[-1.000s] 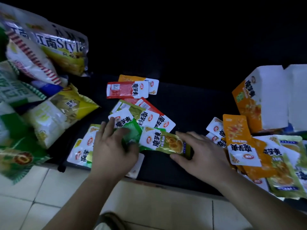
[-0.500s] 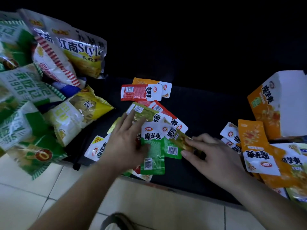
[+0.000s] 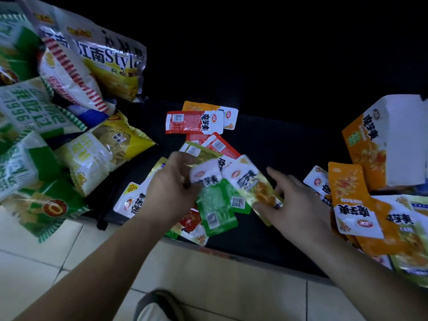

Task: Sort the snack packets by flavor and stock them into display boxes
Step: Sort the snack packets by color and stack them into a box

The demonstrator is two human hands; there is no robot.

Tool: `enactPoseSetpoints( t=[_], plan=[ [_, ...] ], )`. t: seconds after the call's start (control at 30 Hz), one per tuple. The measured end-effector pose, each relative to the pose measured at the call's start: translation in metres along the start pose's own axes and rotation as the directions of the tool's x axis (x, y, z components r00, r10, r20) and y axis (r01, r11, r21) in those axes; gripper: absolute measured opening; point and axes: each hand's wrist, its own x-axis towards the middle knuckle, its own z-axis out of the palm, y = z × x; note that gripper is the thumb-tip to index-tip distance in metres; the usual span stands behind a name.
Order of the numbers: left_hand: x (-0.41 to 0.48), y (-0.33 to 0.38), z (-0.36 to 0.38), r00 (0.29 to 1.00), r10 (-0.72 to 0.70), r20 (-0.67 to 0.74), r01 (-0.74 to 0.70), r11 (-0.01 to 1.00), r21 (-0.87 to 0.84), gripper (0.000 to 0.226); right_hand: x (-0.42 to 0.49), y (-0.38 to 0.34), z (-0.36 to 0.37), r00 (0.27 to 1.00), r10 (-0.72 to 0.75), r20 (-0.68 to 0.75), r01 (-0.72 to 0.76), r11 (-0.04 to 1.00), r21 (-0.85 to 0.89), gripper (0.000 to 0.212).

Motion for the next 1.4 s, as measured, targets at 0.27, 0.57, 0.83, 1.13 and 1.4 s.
enactPoseSetpoints(
  t=[0.27,0.57,0.83,1.13,1.4],
  plan=[
    [-0.014,0.025,-0.023,0.986,-0.167,-0.005,0.141,0.848,-0.512,0.023,0.005,0.004,-0.008,0.989,0.121,-0.082,-0.089,0.944,0.317,0.051],
    [0.034,0.059,0.011,0.906,0.202,0.372,-0.295,0.931,0.214,0.084,-0.013,0.005,-0.021,0.942,0.326,0.081,-0.245,0.501,0.830,0.043],
    [0.001,0.022,0.028,0.899,0.284,0.333,-0.424,0.755,0.500,0.105,-0.048,0.013,-0.033,0.927,0.359,0.107,-0.257,0.402,0.879,0.052],
    [0.018,0.052,0.040,0.920,0.351,0.176,-0.392,0.845,0.364,0.061,-0.061,0.027,-0.047,0.932,0.353,0.078,-0.221,0.388,0.895,0.055],
    [-0.038,0.107,0.058,0.995,-0.061,0.077,0.095,0.793,-0.602,0.040,-0.088,0.036,-0.051,0.932,0.350,0.098,-0.239,0.387,0.891,0.059]
  ],
)
